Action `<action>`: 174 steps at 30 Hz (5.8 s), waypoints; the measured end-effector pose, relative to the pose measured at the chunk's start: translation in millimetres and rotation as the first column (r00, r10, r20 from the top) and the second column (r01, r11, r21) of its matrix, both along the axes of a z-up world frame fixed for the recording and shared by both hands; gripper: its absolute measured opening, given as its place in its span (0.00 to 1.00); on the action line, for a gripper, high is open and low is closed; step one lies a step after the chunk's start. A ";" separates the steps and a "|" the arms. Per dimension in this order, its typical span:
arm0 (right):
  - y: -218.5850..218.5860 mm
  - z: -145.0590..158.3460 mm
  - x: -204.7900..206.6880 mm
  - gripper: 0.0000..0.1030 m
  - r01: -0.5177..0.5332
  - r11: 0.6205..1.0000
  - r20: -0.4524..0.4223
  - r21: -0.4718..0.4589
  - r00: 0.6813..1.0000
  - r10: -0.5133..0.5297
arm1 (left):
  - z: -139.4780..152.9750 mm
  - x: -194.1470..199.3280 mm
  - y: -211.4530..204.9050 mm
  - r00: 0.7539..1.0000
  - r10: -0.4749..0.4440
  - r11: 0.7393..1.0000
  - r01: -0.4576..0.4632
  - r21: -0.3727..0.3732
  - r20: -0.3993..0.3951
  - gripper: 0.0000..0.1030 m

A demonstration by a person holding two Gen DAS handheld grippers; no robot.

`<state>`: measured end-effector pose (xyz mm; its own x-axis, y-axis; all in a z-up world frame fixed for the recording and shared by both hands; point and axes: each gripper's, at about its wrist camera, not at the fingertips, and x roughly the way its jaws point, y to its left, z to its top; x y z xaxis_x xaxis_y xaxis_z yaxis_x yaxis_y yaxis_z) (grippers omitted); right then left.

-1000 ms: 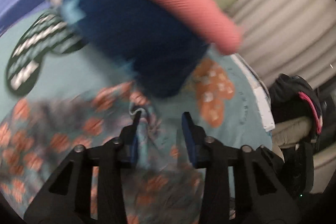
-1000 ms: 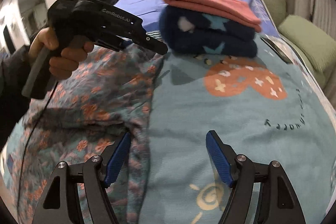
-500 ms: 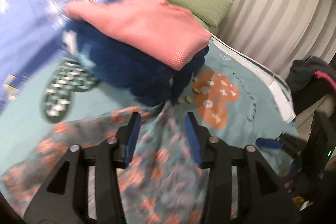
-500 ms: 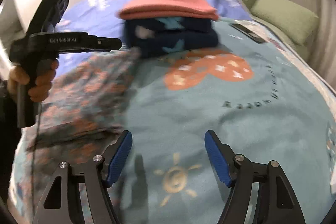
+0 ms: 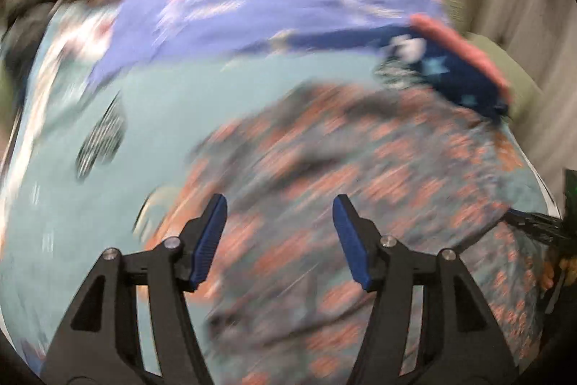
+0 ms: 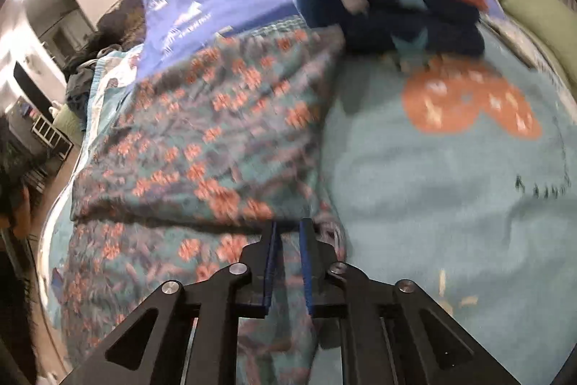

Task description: Fold small clothes

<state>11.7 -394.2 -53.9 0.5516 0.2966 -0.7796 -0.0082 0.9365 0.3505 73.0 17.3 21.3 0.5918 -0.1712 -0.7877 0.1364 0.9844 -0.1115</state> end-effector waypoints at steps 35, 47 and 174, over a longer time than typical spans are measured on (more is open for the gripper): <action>17.9 55.5 43.8 0.35 -0.032 0.999 0.067 -0.005 0.997 0.032 | -4.1 17.3 24.5 0.994 0.079 0.990 -0.069 -0.124 0.075 0.61; 53.9 69.6 251.8 0.75 -0.144 0.974 -0.098 0.177 0.982 0.163 | -5.8 190.8 -39.5 0.991 -0.032 0.970 0.000 -0.244 -0.127 0.72; 16.1 -10.9 -291.6 0.46 -0.026 0.987 -0.039 0.157 0.999 0.033 | -85.7 -321.4 41.9 0.992 0.130 0.984 -0.128 -0.121 0.002 0.64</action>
